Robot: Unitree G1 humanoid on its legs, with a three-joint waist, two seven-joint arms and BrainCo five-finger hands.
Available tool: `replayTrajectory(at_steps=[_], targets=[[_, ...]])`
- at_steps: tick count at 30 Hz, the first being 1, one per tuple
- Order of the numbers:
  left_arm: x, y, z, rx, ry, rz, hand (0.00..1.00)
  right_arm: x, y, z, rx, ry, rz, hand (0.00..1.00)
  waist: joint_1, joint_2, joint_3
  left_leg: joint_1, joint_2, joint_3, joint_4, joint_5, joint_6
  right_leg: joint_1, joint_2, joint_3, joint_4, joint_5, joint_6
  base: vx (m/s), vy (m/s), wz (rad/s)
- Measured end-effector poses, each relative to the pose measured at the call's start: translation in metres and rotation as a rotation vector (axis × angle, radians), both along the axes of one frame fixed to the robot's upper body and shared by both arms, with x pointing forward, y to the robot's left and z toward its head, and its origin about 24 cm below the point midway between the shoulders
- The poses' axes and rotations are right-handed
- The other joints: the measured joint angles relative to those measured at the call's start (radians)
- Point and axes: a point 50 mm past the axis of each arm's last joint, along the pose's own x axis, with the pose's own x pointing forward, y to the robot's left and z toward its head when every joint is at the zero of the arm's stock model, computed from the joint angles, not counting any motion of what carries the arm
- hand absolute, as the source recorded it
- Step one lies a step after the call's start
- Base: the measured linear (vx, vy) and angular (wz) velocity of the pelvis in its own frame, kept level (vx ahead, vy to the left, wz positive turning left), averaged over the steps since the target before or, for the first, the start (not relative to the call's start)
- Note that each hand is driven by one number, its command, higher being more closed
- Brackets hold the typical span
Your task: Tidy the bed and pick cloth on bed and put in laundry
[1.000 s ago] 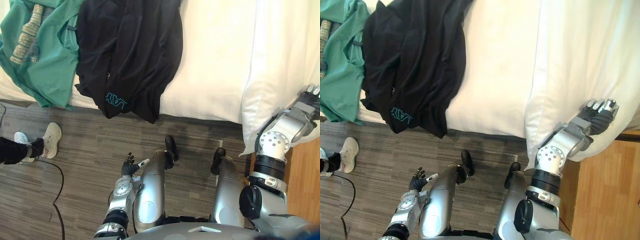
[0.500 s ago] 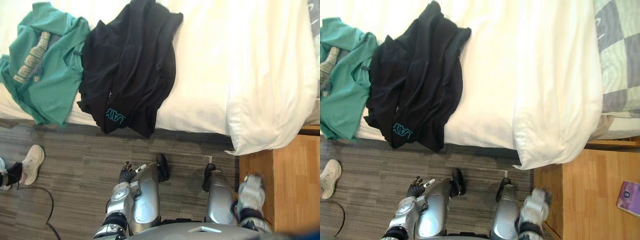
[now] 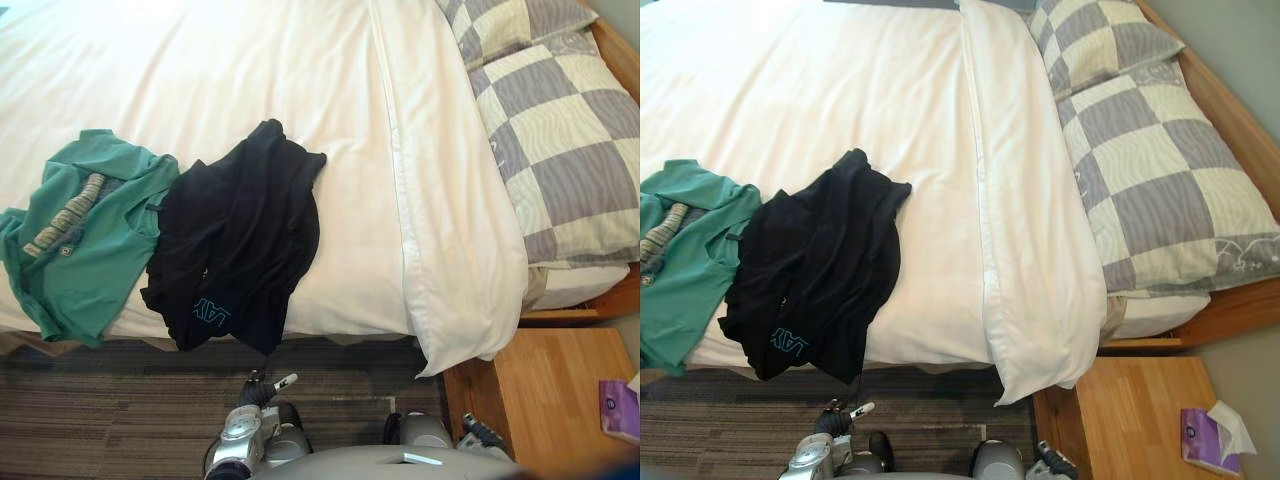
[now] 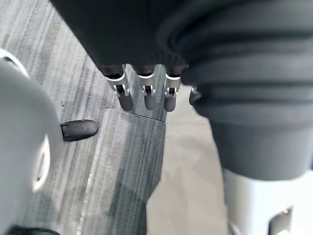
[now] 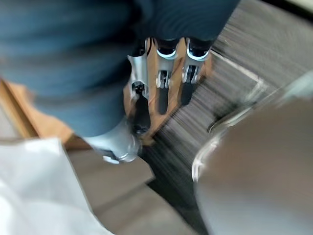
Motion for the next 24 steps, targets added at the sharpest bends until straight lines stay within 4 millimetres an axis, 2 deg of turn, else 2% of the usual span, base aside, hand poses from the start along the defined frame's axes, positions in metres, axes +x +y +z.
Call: replayTrajectory(at_steps=[2, 5, 7, 8, 9, 10, 11, 12, 14, 15, 16, 17, 19, 21, 22, 23, 24], targets=[[-0.007, 0.009, -0.002, 0.036, 0.037, -0.015, 0.00, -0.003, 0.004, -0.002, 0.003, 0.028, 0.054, 0.00, 0.006, -0.015, -0.010, 0.011, -0.007, -0.004, -0.023, 0.017, -0.005, 0.038, 0.006, -0.013, -0.066, -0.011, -0.016, -0.01, -0.077, 0.11], [-0.015, 0.015, -0.004, 0.060, 0.073, -0.004, 0.00, -0.001, 0.001, -0.003, 0.003, 0.034, 0.093, 0.00, 0.016, -0.016, -0.010, 0.033, -0.025, -0.009, -0.041, 0.031, -0.003, 0.094, 0.010, -0.024, -0.148, -0.020, -0.020, -0.03, -0.059, 0.02], [-0.015, 0.016, -0.004, 0.063, 0.073, -0.004, 0.00, 0.002, 0.001, -0.003, 0.010, 0.035, 0.105, 0.00, 0.017, -0.017, -0.002, -0.004, -0.031, -0.020, 0.051, -0.009, 0.005, 0.105, -0.009, -0.025, -0.152, -0.041, -0.015, -0.07, -0.007, 0.10], [-0.011, 0.015, -0.002, 0.063, 0.056, -0.004, 0.00, 0.005, -0.001, -0.003, 0.005, 0.032, 0.114, 0.00, 0.015, -0.011, 0.009, -0.068, -0.021, -0.038, 0.178, -0.064, 0.009, 0.102, -0.023, -0.033, -0.136, -0.065, -0.010, -0.16, 0.010, 0.37], [-0.007, 0.013, -0.002, 0.060, 0.047, -0.004, 0.00, 0.007, -0.007, -0.001, -0.010, 0.025, 0.124, 0.00, 0.005, 0.009, 0.027, -0.119, -0.003, -0.063, 0.276, -0.097, 0.006, 0.100, -0.029, -0.055, -0.107, -0.077, -0.010, -0.17, 0.018, 0.44], [-0.005, 0.012, -0.001, 0.060, 0.044, 0.002, 0.00, 0.007, -0.010, 0.000, -0.019, 0.025, 0.129, 0.00, -0.001, 0.016, 0.035, -0.131, 0.011, -0.065, 0.303, -0.106, 0.008, 0.099, -0.031, -0.059, -0.093, -0.082, -0.009, -0.21, 0.052, 0.37], [-0.003, 0.012, -0.001, 0.061, 0.040, 0.020, 0.00, 0.008, -0.013, 0.000, -0.027, 0.025, 0.129, 0.00, 0.003, 0.027, 0.044, -0.147, 0.023, -0.058, 0.323, -0.126, 0.025, 0.081, -0.035, -0.058, -0.068, -0.096, -0.011, -0.20, 0.054, 0.12], [-0.003, 0.017, 0.000, 0.079, 0.041, 0.050, 0.00, 0.007, -0.015, 0.000, -0.030, 0.027, 0.118, 0.00, 0.013, 0.024, 0.049, -0.161, 0.027, -0.049, 0.327, -0.135, 0.021, 0.052, -0.042, -0.053, -0.029, -0.108, -0.016, -0.20, 0.047, 0.00], [-0.006, 0.024, 0.001, 0.092, 0.047, 0.093, 0.00, 0.004, -0.014, -0.001, -0.025, 0.035, 0.109, 0.00, 0.012, 0.014, 0.047, -0.171, 0.032, -0.016, 0.319, -0.139, 0.018, 0.028, -0.059, -0.049, -0.009, -0.119, -0.017, -0.16, -0.003, 0.04], [-0.009, 0.029, 0.001, 0.103, 0.053, 0.120, 0.00, -0.001, -0.012, -0.002, -0.019, 0.045, 0.092, 0.00, -0.003, -0.012, 0.052, -0.177, 0.054, 0.053, 0.342, -0.153, 0.000, 0.010, -0.088, -0.047, 0.003, -0.127, -0.024, -0.10, -0.004, 0.14], [-0.008, 0.031, 0.001, 0.104, 0.048, 0.133, 0.00, -0.004, -0.012, -0.002, -0.016, 0.052, 0.076, 0.00, -0.005, -0.013, 0.054, -0.188, 0.070, 0.054, 0.374, -0.158, 0.014, 0.004, -0.099, -0.044, 0.011, -0.127, -0.025, -0.04, 0.013, 0.07], [-0.008, 0.034, 0.002, 0.101, 0.044, 0.163, 0.00, -0.012, -0.016, -0.003, -0.020, 0.073, 0.050, 0.00, -0.004, -0.013, 0.054, -0.207, 0.118, 0.042, 0.440, -0.162, 0.016, -0.014, -0.120, -0.031, 0.027, -0.127, -0.022, -0.03, 0.083, -0.10], [-0.011, 0.036, 0.002, 0.109, 0.045, 0.183, 0.00, -0.026, -0.027, -0.003, -0.044, 0.111, 0.025, 0.00, -0.005, -0.002, 0.051, -0.214, 0.211, -0.013, 0.469, -0.148, -0.006, -0.045, -0.162, 0.005, 0.053, -0.125, 0.005, -0.02, 0.236, -0.17], [-0.015, 0.034, 0.001, 0.104, 0.049, 0.204, 0.00, -0.039, -0.033, -0.003, -0.062, 0.143, 0.014, 0.00, -0.005, 0.019, 0.039, -0.208, 0.278, -0.063, 0.409, -0.120, -0.043, -0.067, -0.200, 0.026, 0.056, -0.112, 0.061, 0.08, 0.496, -0.04], [-0.017, 0.030, -0.001, 0.096, 0.053, 0.205, 0.00, -0.043, -0.034, -0.003, -0.064, 0.154, 0.008, 0.00, -0.004, 0.033, 0.031, -0.195, 0.293, -0.079, 0.358, -0.091, -0.039, -0.069, -0.217, 0.033, 0.054, -0.102, 0.086, 0.12, 0.523, 0.05], [-0.019, 0.026, -0.002, 0.085, 0.059, 0.209, 0.00, -0.048, -0.036, -0.003, -0.067, 0.167, 0.002, 0.00, -0.002, 0.045, 0.024, -0.181, 0.295, -0.086, 0.320, -0.059, -0.059, -0.071, -0.226, 0.035, 0.050, -0.093, 0.109, 0.11, 0.473, 0.21], [-0.015, 0.032, 0.001, 0.095, 0.036, 0.228, 0.00, -0.049, -0.022, -0.006, -0.023, 0.173, -0.023, 0.00, -0.002, -0.004, 0.025, -0.188, 0.234, -0.070, 0.348, -0.052, -0.154, -0.050, -0.288, 0.048, 0.005, -0.066, 0.137, 0.16, 0.546, 0.19]])
